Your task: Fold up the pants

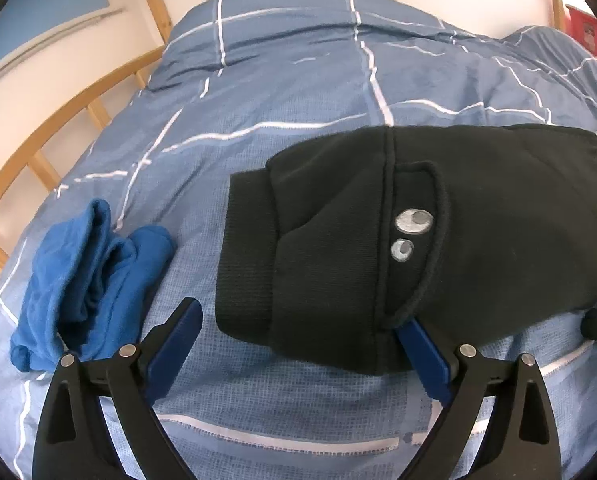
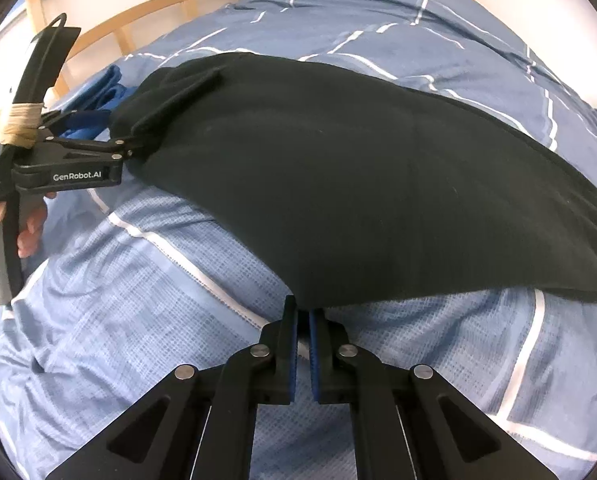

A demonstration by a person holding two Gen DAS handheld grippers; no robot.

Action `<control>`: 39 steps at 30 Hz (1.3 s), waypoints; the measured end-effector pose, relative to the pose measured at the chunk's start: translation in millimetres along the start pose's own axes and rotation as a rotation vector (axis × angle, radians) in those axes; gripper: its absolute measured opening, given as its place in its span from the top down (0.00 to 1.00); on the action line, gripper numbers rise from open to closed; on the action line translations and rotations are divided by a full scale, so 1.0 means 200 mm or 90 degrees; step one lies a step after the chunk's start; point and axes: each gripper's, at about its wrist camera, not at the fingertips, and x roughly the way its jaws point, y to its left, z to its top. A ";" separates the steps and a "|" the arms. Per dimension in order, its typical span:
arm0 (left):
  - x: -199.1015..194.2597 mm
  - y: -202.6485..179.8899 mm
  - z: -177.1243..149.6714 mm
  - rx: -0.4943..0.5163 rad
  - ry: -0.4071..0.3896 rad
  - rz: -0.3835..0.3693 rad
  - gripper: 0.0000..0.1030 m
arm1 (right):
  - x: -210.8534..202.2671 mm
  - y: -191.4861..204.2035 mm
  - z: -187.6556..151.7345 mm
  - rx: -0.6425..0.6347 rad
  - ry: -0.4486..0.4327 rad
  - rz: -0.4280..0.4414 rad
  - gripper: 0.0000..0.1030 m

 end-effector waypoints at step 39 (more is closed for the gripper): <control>-0.81 -0.58 0.20 -0.022 -0.187 -0.107 0.00 | -0.91 -0.51 -0.26 0.296 -0.305 -0.164 0.22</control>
